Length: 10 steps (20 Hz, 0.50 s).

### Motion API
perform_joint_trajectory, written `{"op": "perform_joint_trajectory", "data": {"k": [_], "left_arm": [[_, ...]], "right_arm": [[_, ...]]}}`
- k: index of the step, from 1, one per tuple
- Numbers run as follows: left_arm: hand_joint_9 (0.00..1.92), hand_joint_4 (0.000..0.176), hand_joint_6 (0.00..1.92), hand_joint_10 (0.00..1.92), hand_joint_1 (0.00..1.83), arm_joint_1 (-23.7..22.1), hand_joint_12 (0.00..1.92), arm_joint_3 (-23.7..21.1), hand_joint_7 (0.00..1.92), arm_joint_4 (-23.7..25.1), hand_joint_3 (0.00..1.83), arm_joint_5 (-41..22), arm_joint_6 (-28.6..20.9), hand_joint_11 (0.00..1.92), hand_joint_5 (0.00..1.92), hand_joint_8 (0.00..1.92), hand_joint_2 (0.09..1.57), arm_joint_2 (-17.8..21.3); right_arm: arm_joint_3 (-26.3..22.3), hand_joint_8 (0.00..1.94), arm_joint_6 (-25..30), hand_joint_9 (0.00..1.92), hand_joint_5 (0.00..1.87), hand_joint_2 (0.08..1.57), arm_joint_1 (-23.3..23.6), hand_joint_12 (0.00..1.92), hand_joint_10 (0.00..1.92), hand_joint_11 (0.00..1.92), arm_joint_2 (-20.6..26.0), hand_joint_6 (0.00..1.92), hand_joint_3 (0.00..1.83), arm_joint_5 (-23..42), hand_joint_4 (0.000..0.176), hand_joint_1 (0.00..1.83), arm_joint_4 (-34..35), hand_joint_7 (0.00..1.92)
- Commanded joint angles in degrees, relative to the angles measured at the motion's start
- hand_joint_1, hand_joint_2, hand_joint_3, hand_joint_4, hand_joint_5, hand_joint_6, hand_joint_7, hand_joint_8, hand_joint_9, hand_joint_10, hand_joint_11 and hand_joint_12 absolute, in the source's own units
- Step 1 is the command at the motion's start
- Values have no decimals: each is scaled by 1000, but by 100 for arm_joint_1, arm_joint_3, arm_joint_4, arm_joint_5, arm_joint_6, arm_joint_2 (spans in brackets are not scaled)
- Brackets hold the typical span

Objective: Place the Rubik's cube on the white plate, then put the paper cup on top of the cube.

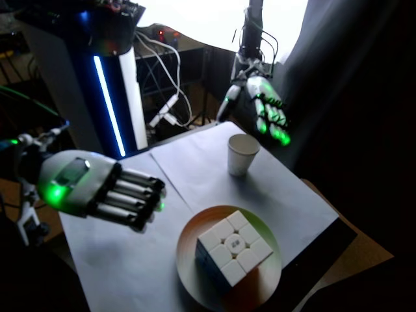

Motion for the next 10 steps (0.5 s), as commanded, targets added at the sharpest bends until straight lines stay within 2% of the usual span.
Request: {"op": "perform_joint_trajectory", "data": {"k": [1,2,3,5,6,7,10], "left_arm": [[0,138,0,0,712,-58,11,34,0,14,0,-580,-24,7,0,0,977,-60],[0,129,0,0,697,-58,18,80,0,-26,0,-511,-24,21,0,0,978,-121],[0,105,0,0,705,-59,30,127,0,-72,0,-472,-24,38,0,0,988,-187],[0,91,0,0,704,-63,37,177,0,-127,0,-438,-28,38,0,0,986,-272],[0,136,0,0,702,-68,5,205,0,-130,0,-403,-52,1,0,0,987,-325],[0,172,0,0,668,-72,0,226,0,-130,0,-380,-78,0,0,0,974,-359],[0,171,0,0,632,-158,0,332,0,-132,0,-274,-157,0,0,0,971,-518]], "right_arm": [[-26,1189,0,74,18,1232,24,1505,1372,0,28,1114,3,786,0,902,-21,51],[-33,1191,0,86,29,1227,24,1505,1377,0,37,1112,0,807,0,892,-21,62],[-42,1215,0,105,20,1213,24,1472,1361,0,45,1201,0,848,0,837,-21,79],[-51,1220,0,117,28,1212,24,1596,1366,0,50,1257,0,899,0,872,-20,99],[-52,1193,0,124,31,1204,24,1570,1323,0,49,1258,0,905,0,854,-20,105],[-53,1165,0,115,17,1220,24,1559,1318,0,49,1271,3,908,0,843,-19,82],[-58,1104,0,128,13,1229,25,1633,1295,0,51,1243,2,930,0,843,-8,84]]}}
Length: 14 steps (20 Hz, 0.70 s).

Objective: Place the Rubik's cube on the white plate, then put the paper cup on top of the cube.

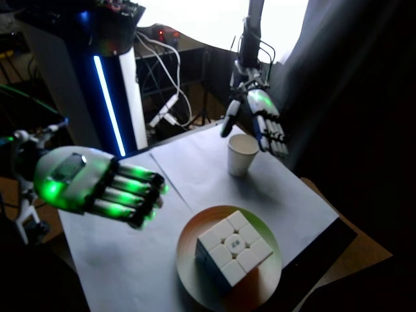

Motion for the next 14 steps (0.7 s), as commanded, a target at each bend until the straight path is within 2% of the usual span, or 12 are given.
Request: {"op": "perform_joint_trajectory", "data": {"k": [1,2,4,5,7,8,9,10,11,12,13,14], "left_arm": [[0,176,0,0,614,-113,0,48,0,71,1,-592,-31,0,0,0,981,-47],[0,176,0,0,655,-212,0,106,0,95,2,-496,-31,0,0,0,985,-120],[0,176,0,0,699,-316,0,173,0,136,5,-380,-31,0,0,0,993,-194],[13,165,7,5,757,-351,200,198,44,148,0,-335,-32,8,37,4,1016,-219],[174,109,57,47,870,-368,776,210,246,149,3,-339,-35,0,280,25,1051,-240],[297,104,124,101,967,-368,1100,218,386,146,6,-337,-44,0,424,48,1080,-245],[342,92,297,199,1015,-368,1190,222,469,144,1,-331,-50,0,434,49,1088,-245],[273,58,1007,845,1018,-368,1491,227,589,138,2,-327,-52,0,308,185,1131,-246],[252,58,1071,929,1023,-368,1520,230,537,137,1,-329,-54,0,296,336,1131,-246],[200,121,1531,1411,879,-369,1796,233,299,137,9,-329,-55,0,511,1155,1286,-246],[186,131,1625,1667,828,-370,1907,236,227,137,4,-326,-55,24,558,1495,1335,-246],[234,102,1625,1761,850,-373,1920,236,248,137,0,-330,-57,128,571,1605,1336,-246]], "right_arm": [[-21,1161,0,132,39,1203,27,1586,1330,0,17,1263,0,762,0,863,-7,113],[-24,1187,0,79,22,1223,27,1600,1375,0,23,1246,4,763,0,885,-4,74],[-25,1139,0,85,22,1246,27,1618,1308,0,25,1218,7,763,0,874,0,75],[-25,1112,0,113,3,1244,27,1652,1302,0,25,1210,4,763,0,864,0,80],[-24,1114,0,98,2,1255,26,1598,1274,0,26,1175,6,763,0,865,6,74],[-24,1120,0,130,30,1222,26,1530,1284,0,26,1164,0,763,0,856,10,94],[-24,1120,0,129,24,1221,26,1452,1289,0,26,1161,0,763,0,836,10,96],[-24,1087,0,124,24,1245,26,1540,1270,0,26,1131,5,763,0,858,10,91],[-24,1082,0,124,25,1248,26,1544,1264,0,26,1127,6,763,0,859,10,92],[-24,1083,0,124,41,1243,26,1547,1260,0,26,1130,3,763,0,851,10,94],[-24,1080,0,124,33,1244,26,1555,1256,0,25,1130,3,763,0,843,10,93],[-24,1066,0,165,28,1251,26,1574,1235,0,25,1128,4,763,0,827,10,113]]}}
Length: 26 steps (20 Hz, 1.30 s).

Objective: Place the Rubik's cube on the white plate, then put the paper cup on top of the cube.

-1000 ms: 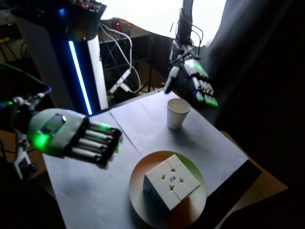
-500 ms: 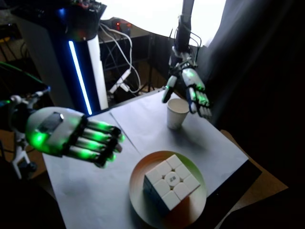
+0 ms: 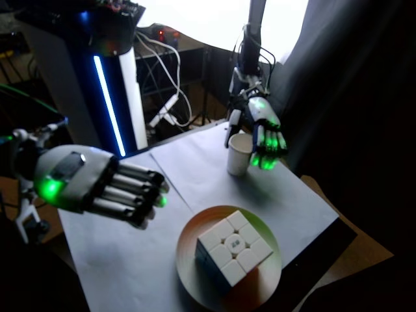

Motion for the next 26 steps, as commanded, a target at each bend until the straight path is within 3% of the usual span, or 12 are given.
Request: {"op": "perform_joint_trajectory", "data": {"k": [1,4,7,10,13,16,17,18,19,21,25,26], "left_arm": [[211,104,1654,1789,835,-74,1921,16,221,25,3,-567,-24,146,551,1630,1347,-30],[272,101,1644,1921,843,-83,1921,24,222,31,15,-630,-65,313,562,1783,1334,-26],[219,18,1587,1871,912,-147,1921,9,204,149,0,-767,-188,339,589,1638,1325,26],[178,127,1656,1838,1097,-341,1921,-44,158,381,0,-850,-225,249,153,1633,1146,201],[107,72,1555,1785,1086,-658,1921,4,137,621,1,-739,-267,154,170,1569,1181,298],[114,116,1650,1764,822,-1118,1921,282,117,942,6,-406,-671,130,542,1587,1349,294],[139,53,1654,1769,862,-1303,1921,351,124,1019,2,-259,-688,195,544,1571,1354,292],[158,112,1674,1787,1110,-1538,1921,441,129,1116,0,-50,-692,242,192,1571,1206,278],[141,121,1711,1831,1149,-1686,1921,491,111,1179,0,70,-702,226,157,1618,1197,269],[200,95,1743,1921,1200,-2115,1921,669,118,1374,0,406,-769,351,171,1738,1168,218],[224,140,1691,1921,1155,-2870,1921,1110,145,1771,0,922,-1106,354,211,1792,1180,-50],[249,112,1735,1921,1210,-3011,1921,1179,160,1853,0,1017,-1161,379,235,1850,1172,-104]], "right_arm": [[-6,1049,0,171,33,1248,26,1563,1228,0,14,1133,2,726,0,839,-11,121],[-6,1158,0,114,17,1222,26,1576,1322,0,13,1177,2,726,0,859,-11,90],[-8,1086,0,173,35,1240,26,1624,1302,0,19,1145,1,726,0,825,-11,125],[-8,1140,0,134,10,1252,26,1580,1324,0,29,1195,8,726,0,844,-11,83],[-7,1113,0,166,36,1229,26,1508,1259,0,28,1144,0,726,0,809,-11,118],[-5,1109,0,135,22,1243,26,1470,1252,0,26,1159,3,726,0,812,-11,94],[-5,1093,0,130,30,1251,26,1503,1221,0,26,1156,5,726,0,838,-10,105],[-3,1100,0,138,16,1256,26,1506,1223,0,26,1147,6,726,0,803,-8,100],[-2,1091,0,153,13,1259,26,1448,1212,0,26,1140,6,726,0,804,-7,104],[-3,1077,0,180,66,1217,26,1546,1240,0,26,1116,0,726,0,828,-7,150],[-5,1095,0,168,28,1245,1,1593,1268,0,27,1176,3,726,0,803,-7,114],[-5,1093,0,156,62,1215,-10,1598,1285,0,28,1173,0,726,0,848,-7,134]]}}
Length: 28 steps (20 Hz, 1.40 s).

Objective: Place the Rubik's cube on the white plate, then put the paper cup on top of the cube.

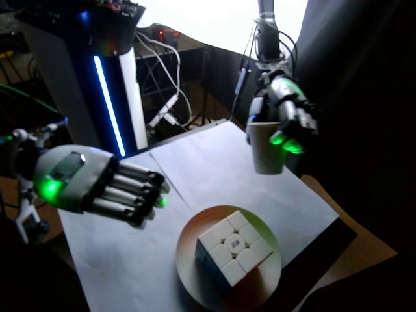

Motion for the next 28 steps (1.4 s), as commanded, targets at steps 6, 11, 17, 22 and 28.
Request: {"op": "perform_joint_trajectory", "data": {"k": [6,11,17,22,28], "left_arm": [[474,7,1621,1921,1054,-1052,1921,535,568,612,11,204,-424,653,519,1762,1366,-561],[376,0,1586,1818,951,-1582,1921,1042,336,1083,0,850,-838,454,590,1621,1328,-1103],[379,0,1638,1617,1096,-1691,1921,1496,335,1235,0,1237,-1101,392,293,1437,1197,-1665],[275,0,1594,1608,1153,-1695,1921,1718,284,1236,0,1343,-1270,286,284,1406,1204,-1897],[166,0,1607,1650,1194,-1692,1921,1870,215,1236,0,1455,-1303,206,251,1396,1184,-2082]], "right_arm": [[-5,1147,0,150,15,1241,4,1561,1320,0,18,1176,0,727,0,830,-9,98],[-3,1172,0,111,21,1239,-9,1605,1356,0,-6,1185,0,727,0,877,-9,72],[-1,1216,0,46,0,1244,-27,1566,1350,0,-32,1203,0,726,0,766,-9,19],[-1,1209,0,74,0,1229,-36,1619,1415,0,-44,1182,0,726,0,795,-9,21],[0,1170,0,19,0,1251,-49,1608,1397,0,-48,1155,2,726,0,788,-9,0]]}}
